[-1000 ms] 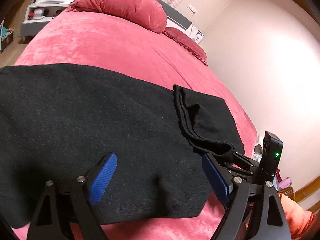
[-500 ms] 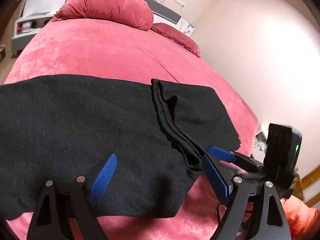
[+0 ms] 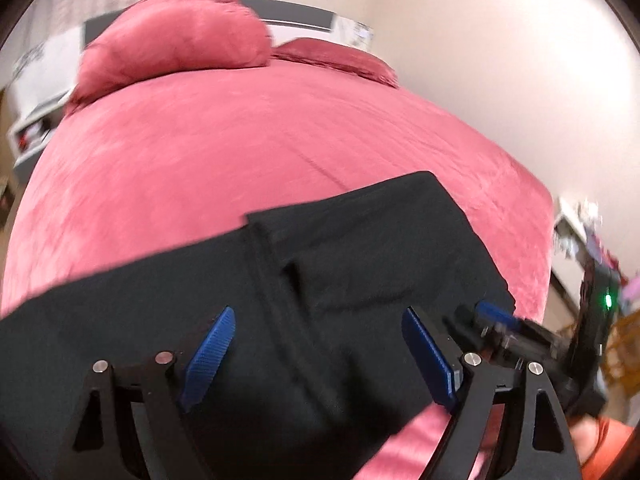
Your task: Fold large clothes
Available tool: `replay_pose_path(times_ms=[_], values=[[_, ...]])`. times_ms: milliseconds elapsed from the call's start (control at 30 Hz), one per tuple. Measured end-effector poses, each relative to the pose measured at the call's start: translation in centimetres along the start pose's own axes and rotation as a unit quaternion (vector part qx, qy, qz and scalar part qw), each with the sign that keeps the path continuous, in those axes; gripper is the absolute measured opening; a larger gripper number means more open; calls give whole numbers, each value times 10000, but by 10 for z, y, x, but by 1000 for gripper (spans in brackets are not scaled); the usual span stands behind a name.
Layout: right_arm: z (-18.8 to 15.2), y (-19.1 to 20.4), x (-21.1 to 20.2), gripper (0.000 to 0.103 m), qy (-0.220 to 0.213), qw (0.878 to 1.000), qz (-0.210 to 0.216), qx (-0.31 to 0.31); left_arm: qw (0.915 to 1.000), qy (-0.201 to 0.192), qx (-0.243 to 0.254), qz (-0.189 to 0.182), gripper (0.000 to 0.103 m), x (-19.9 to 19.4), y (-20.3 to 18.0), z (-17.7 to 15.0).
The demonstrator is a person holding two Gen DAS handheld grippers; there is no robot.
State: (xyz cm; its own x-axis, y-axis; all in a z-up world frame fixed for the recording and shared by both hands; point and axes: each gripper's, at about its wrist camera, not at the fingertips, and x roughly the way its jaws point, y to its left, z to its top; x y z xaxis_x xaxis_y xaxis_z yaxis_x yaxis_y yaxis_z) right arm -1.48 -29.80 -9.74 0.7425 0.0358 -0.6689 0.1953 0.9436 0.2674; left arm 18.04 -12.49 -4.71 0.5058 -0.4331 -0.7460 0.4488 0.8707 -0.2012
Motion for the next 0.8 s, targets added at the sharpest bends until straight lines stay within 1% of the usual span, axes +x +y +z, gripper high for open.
replay_pose_path(times_ms=[33, 67, 100, 133, 167, 200, 233, 267, 300, 333, 367, 433, 467, 500, 533, 633, 700, 767, 800], values=[[-3, 1, 2, 50, -43, 10000, -51, 25, 10000, 70, 70, -12, 80, 8, -4, 7], [-6, 2, 2, 50, -95, 9999, -71, 69, 9998, 151, 106, -22, 74, 16, -6, 15], [-9, 4, 2, 50, -164, 9998, -84, 112, 9997, 218, 95, -37, 71, 24, -6, 22], [-11, 4, 2, 50, -204, 9997, -98, 106, 9996, 280, 35, 4, 70, 33, -4, 31], [-13, 3, 5, 51, -240, 9996, -113, 78, 9995, 310, -18, 75, 67, 39, -1, 37], [-15, 3, 5, 51, -255, 9996, -113, 52, 9993, 338, -75, 160, 59, 46, 2, 45], [-13, 3, 5, 51, -261, 9996, -94, 63, 9989, 395, -90, 244, 56, 52, 5, 50], [-12, 2, 7, 51, -277, 9995, -70, 90, 9979, 532, -48, 355, 46, 61, 7, 55], [-12, 2, 7, 51, -297, 9995, -51, 102, 9966, 696, 38, 442, 34, 70, 7, 58], [-13, 1, 7, 51, -312, 9995, -38, 103, 9951, 831, 127, 523, 30, 77, 8, 59], [-12, 1, 9, 51, -323, 9994, -33, 102, 9934, 941, 233, 613, 30, 84, 8, 58], [-12, 1, 9, 51, -350, 9993, -18, 106, 9928, 922, 358, 669, 30, 88, 7, 55], [-12, 0, 9, 51, -359, 9993, -14, 103, 9924, 880, 458, 731, 24, 89, 6, 54], [-12, 1, 10, 51, -367, 9993, -9, 102, 9913, 804, 590, 855, 7, 90, 3, 53], [-12, 0, 10, 51, -381, 9992, -7, 108, 9898, 728, 720, 996, 0, 90, 1, 52], [-12, 0, 8, 51, -415, 9991, 0, 122, 9879, 530, 921, 1129, 0, 89, -1, 54], [-12, -1, 7, 51, -449, 9989, 28, 146, 9856, 383, 986, 1323, 0, 88, -1, 59], [-13, -3, 2, 51, -564, 9980, 183, 233, 9863, 296, 921, 1339, 0, 86, 5, 65], [-12, -5, -1, 51, -630, 9969, 364, 295, 9865, 303, 874, 1348, 0, 87, 9, 69]])
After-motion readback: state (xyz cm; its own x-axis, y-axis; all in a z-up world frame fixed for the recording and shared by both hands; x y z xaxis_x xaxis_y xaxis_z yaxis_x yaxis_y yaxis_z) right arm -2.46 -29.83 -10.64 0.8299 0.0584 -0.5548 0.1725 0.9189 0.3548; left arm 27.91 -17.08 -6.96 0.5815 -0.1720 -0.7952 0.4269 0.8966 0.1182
